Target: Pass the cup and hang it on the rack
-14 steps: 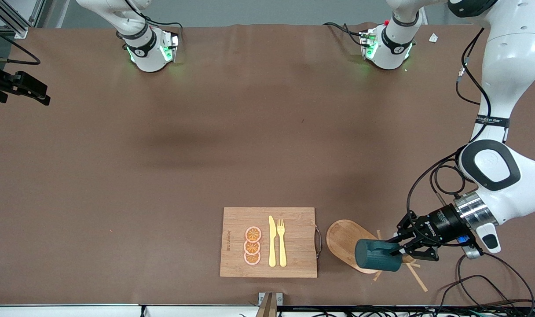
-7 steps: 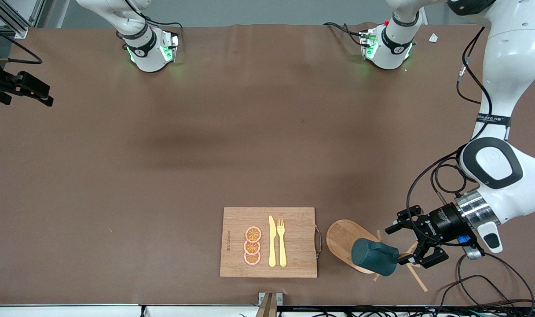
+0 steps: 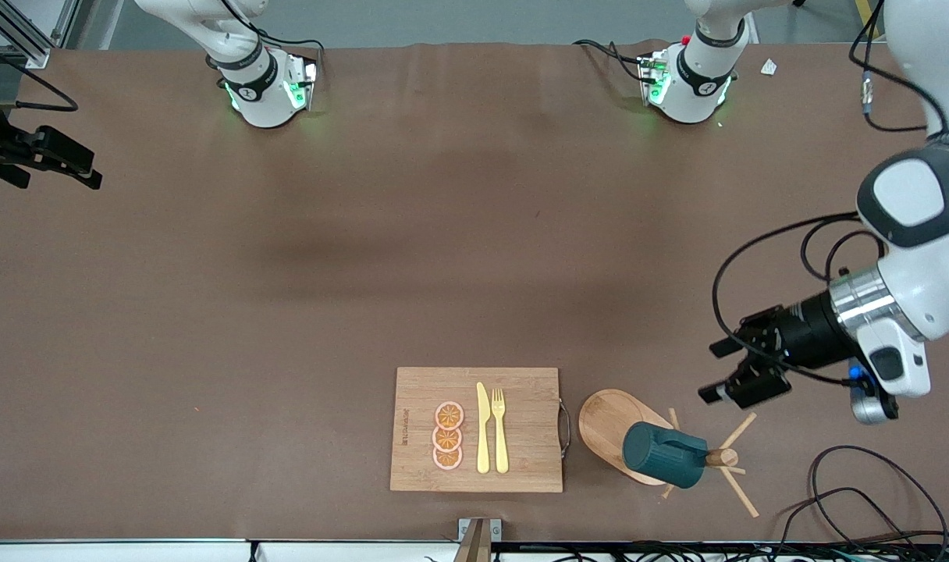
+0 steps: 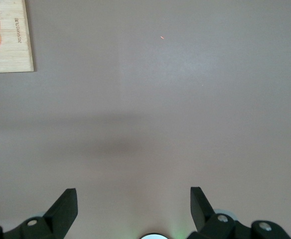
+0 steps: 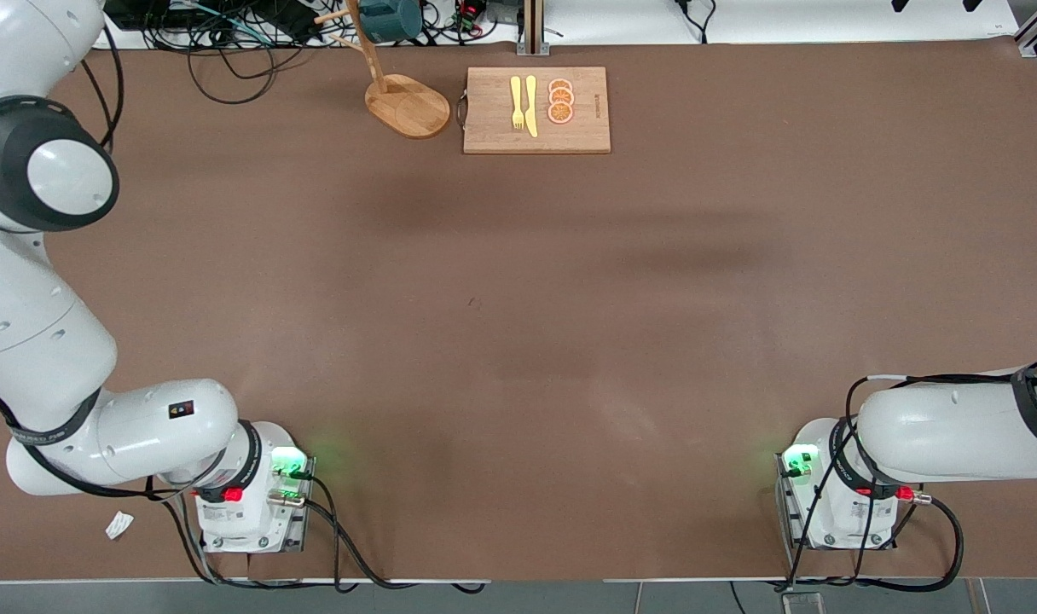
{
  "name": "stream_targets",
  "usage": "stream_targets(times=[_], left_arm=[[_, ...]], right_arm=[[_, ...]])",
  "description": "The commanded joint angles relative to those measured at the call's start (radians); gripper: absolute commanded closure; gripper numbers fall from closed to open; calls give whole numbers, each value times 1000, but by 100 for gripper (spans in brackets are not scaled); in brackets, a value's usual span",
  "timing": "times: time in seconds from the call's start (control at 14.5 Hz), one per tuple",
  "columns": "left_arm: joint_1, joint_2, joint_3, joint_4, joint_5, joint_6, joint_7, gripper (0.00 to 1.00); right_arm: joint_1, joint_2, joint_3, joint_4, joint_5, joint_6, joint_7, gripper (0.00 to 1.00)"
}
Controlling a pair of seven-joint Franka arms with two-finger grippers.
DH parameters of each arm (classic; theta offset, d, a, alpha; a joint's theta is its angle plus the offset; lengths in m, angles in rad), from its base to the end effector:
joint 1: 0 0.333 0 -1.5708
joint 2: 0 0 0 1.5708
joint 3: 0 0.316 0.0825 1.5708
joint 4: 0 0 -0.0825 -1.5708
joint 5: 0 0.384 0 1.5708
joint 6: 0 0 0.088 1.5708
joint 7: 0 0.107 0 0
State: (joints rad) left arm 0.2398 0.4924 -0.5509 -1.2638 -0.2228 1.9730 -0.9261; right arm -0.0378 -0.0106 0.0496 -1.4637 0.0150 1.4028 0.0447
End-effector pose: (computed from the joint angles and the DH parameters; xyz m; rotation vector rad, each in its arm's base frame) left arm 0.6985 -0.1432 0.5414 2.4163 0.9720 -0.0441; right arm 0.5333 0.0083 0.6656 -3.1273 0.0481 0.0793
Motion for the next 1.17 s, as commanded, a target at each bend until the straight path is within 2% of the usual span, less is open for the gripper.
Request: stream_targets(times=[0.0, 0.14, 0.35, 0.48, 0.62, 0.69, 0.97, 1.11], left_arm=[[12, -80, -24, -26, 213, -145, 111, 0], [12, -129, -34, -26, 308, -259, 223, 0], [1, -214, -12, -26, 371, -379, 418, 0], [-66, -282, 67, -51, 376, -428, 537, 0], [-185, -340, 211, -66, 352, -482, 633, 0], [-236, -376, 259, -100, 350, -490, 642, 0], [-304, -481, 400, -224, 223, -487, 681, 0], [-309, -531, 407, -291, 220, -467, 687, 0]], right_arm=[[-1, -19, -1, -23, 14, 12, -5, 0], [-2, -19, -2, -23, 31, 12, -6, 0], [-2, -17, -2, -23, 34, 15, -6, 0], [-2, -19, -2, -23, 34, 16, -6, 0], [-2, -19, -2, -21, 33, 12, -6, 0], [-1, -17, -2, -20, 31, 10, -6, 0], [-2, -17, -2, -12, 31, 7, -5, 0], [-2, -17, -2, -7, 31, 7, -3, 0]])
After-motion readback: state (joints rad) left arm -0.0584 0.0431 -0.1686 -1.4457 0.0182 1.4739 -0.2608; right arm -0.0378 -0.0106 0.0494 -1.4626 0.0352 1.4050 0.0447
